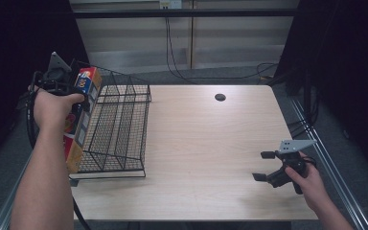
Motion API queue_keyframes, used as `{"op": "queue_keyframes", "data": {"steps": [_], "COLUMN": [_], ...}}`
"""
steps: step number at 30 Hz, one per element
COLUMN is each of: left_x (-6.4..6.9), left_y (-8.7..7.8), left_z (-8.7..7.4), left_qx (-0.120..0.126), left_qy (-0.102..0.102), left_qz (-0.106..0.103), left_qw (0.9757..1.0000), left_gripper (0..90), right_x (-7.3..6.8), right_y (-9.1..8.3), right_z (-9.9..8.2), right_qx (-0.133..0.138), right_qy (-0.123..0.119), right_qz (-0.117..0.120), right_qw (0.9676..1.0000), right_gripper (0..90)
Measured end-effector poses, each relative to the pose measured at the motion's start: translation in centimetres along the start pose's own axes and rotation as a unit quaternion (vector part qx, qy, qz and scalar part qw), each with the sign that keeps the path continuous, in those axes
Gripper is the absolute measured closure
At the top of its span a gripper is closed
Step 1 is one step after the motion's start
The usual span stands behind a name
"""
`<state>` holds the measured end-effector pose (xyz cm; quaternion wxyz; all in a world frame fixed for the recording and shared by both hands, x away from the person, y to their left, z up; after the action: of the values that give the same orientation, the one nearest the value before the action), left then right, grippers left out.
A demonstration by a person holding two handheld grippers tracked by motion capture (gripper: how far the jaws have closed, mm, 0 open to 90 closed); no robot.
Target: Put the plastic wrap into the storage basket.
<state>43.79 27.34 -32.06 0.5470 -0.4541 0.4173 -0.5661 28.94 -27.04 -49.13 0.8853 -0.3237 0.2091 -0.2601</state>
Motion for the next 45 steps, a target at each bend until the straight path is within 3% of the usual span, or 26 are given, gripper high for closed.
{"op": "queue_keyframes", "data": {"steps": [17, 19, 24, 29, 36, 43, 45], "left_x": [0.4, 0.4, 0.7, 0.6, 0.4, 0.1, 0.2], "left_y": [1.4, 1.6, 1.8, 2.1, 2.7, 3.4, 2.8], "left_z": [0.2, 0.3, 0.3, 0.4, 0.4, 0.2, 0.5], "left_qx": [-0.014, -0.02, -0.024, -0.034, -0.03, -0.039, -0.019], "left_qy": [-0.015, -0.004, -0.011, -0.005, -0.021, -0.018, -0.019], "left_qz": [0.0, 0.003, 0.001, 0.005, -0.001, -0.001, -0.009], "left_qw": [0.9998, 0.9998, 0.9997, 0.9994, 0.9993, 0.9991, 0.9996], "left_gripper": [42.2, 42.2, 41.9, 41.7, 41.0, 39.1, 39.0], "right_x": [0.1, 0.1, 0.2, 0.1, 0.1, 0.1, 0.1], "right_y": [0.1, 0.1, 0.2, 0.2, 0.2, 0.3, 0.4], "right_z": [-0.1, -0.1, -0.2, -0.2, -0.2, -0.2, -0.2], "right_qx": [0.001, 0.0, -0.004, -0.005, -0.005, -0.006, -0.006], "right_qy": [0.0, 0.001, 0.0, 0.0, -0.001, 0.0, 0.0], "right_qz": [-0.001, -0.001, 0.001, 0.002, 0.003, 0.001, 0.0], "right_qw": [1.0, 1.0, 1.0, 1.0, 1.0, 1.0, 1.0], "right_gripper": [2.0, 2.1, 2.1, 2.1, 2.1, 2.1, 2.1]}}
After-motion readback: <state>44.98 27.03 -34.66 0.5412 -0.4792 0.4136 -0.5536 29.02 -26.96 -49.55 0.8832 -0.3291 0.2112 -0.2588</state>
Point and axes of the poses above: each handheld gripper's, and its own axes: y roughly forward along the jaws, z roughly out of its top, x roughly to its right, the point moved 7 cm from there along y, roughly forward along the jaws, and after that the axes turned 8 degrees about -x, right-handed, at the moved point
